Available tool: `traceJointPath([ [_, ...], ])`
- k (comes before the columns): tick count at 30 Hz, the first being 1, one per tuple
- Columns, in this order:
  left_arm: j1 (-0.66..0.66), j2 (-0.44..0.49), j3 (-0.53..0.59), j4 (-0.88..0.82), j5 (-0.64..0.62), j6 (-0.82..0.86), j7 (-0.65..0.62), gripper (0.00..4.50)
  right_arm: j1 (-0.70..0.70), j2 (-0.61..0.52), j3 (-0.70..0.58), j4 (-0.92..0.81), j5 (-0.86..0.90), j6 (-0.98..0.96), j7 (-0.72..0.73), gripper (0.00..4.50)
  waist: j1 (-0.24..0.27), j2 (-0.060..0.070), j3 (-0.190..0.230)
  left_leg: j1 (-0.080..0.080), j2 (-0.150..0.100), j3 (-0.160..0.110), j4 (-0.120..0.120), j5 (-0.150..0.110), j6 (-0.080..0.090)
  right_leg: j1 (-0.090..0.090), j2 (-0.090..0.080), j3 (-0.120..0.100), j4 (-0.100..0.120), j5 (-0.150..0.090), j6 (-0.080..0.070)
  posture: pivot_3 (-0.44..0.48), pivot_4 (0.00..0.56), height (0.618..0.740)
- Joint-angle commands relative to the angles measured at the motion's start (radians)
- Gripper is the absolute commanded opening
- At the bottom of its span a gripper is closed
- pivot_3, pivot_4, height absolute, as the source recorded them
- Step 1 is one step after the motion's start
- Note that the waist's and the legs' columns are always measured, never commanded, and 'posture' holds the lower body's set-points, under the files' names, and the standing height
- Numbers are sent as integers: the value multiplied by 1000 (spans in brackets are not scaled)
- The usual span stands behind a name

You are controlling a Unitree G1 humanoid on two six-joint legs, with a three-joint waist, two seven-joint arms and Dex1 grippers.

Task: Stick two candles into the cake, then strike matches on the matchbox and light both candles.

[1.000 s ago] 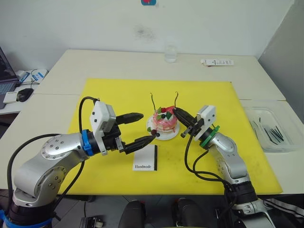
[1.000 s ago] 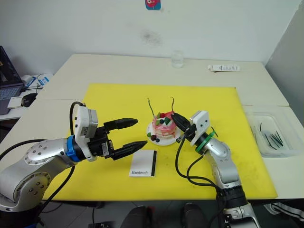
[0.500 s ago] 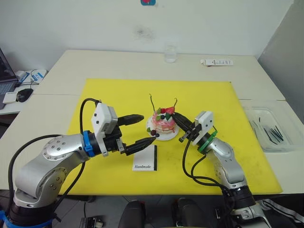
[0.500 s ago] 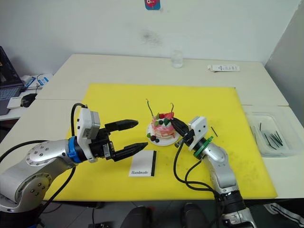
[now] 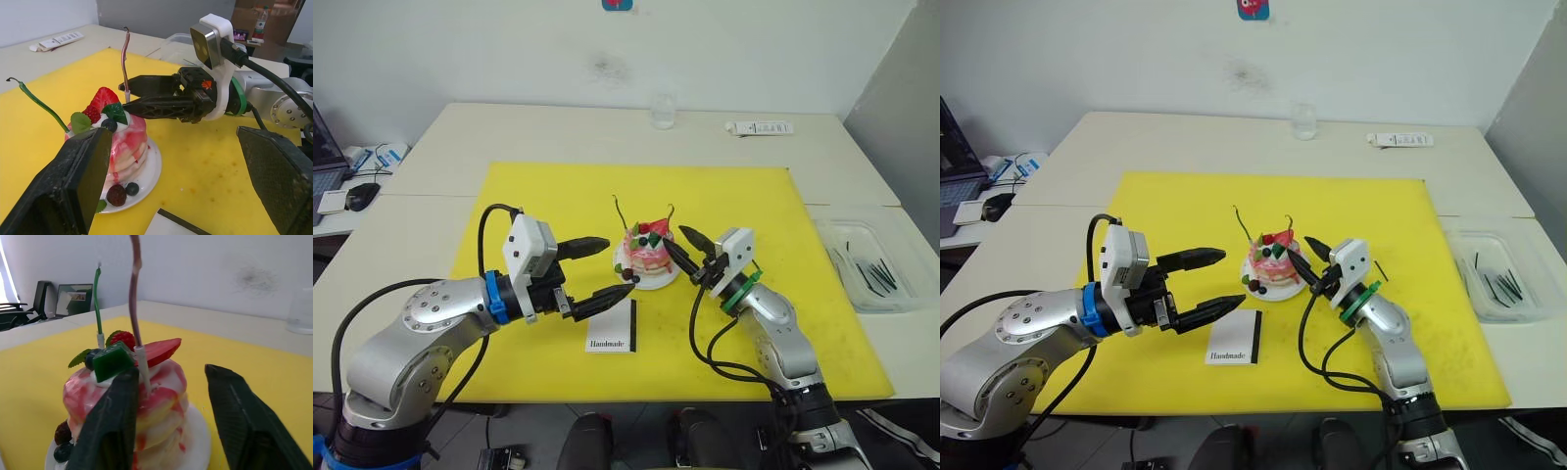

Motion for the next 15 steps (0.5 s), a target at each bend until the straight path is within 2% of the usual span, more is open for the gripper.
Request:
traceJointPath([
  [1,2,4,-5,-5,32,-19,12,4500,-9,-8,-16,-126,20,27,-19,3065,0,0,0,0,0,0,0,0,0,0,0,0,0,0,0,0,150,740],
  [6,-9,3,-8,12,52,3,36,4500,10,-41,-30,-227,37,92,-22,3065,1,0,0,-1,0,0,0,0,0,-1,0,0,0,0,0,0,150,740],
  [10,-10,25,31,31,5,70,47,4500,36,-130,-66,-331,82,173,13,3065,1,0,0,-1,0,0,0,0,0,-1,-1,0,0,0,0,0,150,740],
  [12,12,78,81,49,-62,154,17,4500,72,-214,-80,-397,111,237,61,3065,0,0,0,-1,0,1,0,0,0,-1,-1,0,0,0,0,0,150,740],
  [15,83,214,140,83,-157,291,-95,4500,133,-339,-99,-471,127,290,129,3065,-1,0,0,-1,0,0,-1,0,0,-2,-1,0,0,-1,-1,0,150,740],
])
